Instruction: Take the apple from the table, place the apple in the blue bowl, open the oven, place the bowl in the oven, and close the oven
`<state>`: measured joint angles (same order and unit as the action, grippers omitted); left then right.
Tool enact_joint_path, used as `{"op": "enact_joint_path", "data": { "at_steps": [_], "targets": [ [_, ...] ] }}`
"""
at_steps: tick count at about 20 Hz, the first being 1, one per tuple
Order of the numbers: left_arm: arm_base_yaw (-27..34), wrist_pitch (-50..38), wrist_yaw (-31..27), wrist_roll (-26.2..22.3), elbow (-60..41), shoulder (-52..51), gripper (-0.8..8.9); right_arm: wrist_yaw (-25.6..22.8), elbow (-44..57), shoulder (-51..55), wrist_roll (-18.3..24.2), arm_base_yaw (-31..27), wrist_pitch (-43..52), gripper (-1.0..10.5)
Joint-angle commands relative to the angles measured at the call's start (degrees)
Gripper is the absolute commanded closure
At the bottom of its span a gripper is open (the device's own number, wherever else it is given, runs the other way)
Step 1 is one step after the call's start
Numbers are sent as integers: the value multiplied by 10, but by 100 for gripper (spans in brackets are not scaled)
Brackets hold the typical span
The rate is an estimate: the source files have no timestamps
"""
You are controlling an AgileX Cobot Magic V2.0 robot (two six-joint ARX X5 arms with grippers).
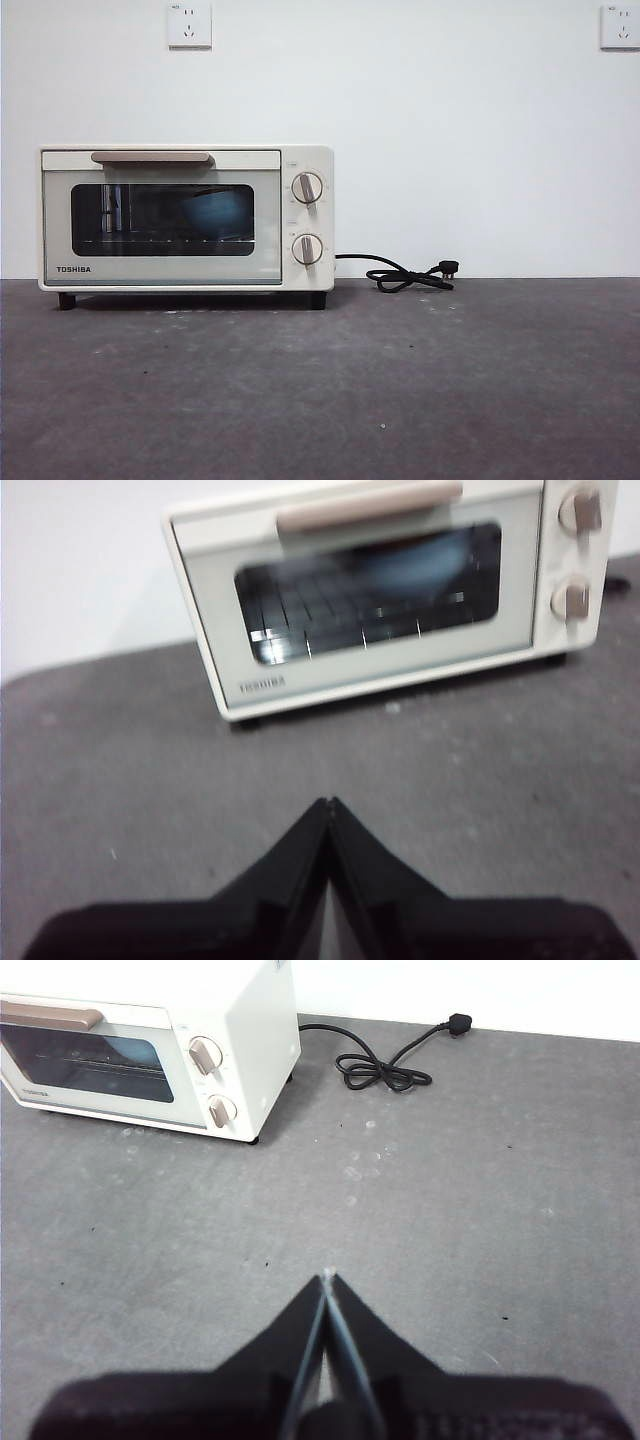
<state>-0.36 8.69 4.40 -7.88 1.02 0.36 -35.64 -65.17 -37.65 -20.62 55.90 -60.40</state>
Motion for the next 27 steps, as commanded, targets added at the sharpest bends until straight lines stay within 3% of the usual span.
{"op": "enact_joint_path", "data": {
  "at_steps": [1, 3, 8, 24, 27],
  "targets": [
    [-1, 13, -33, 9, -6, -1, 817, -2, 5, 0, -5, 0, 3, 945],
    [-1, 12, -68, 15, -6, -1, 817, -2, 5, 0, -5, 0, 3, 945],
    [-1, 11, -74, 56, -6, -1, 817, -2, 5, 0, -5, 0, 3, 945],
    [-1, 6, -70, 58, -6, 5, 817, -2, 5, 0, -2, 0, -2, 945],
    [-1, 6, -70, 58, -6, 5, 817, -43, 14, 0, 1, -4, -1, 945]
  ]
}}
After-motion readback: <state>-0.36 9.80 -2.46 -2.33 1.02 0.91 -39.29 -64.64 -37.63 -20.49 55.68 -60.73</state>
